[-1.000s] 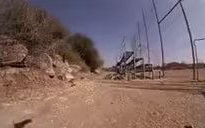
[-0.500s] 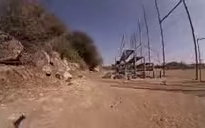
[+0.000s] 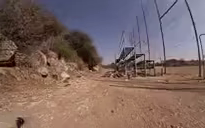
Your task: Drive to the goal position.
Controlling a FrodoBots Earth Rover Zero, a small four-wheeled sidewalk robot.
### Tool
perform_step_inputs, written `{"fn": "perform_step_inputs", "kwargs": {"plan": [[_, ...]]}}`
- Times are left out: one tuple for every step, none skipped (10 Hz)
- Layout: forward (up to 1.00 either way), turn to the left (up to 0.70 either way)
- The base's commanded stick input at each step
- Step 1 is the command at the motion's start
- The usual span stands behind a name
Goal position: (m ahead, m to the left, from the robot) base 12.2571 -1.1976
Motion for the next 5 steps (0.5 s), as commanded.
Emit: {"fn": "perform_step_inputs", "kwargs": {"plan": [[0.5,0.0],[0.5,0.0],[0.5,0.0],[0.5,0.0],[0.5,0.0]]}}
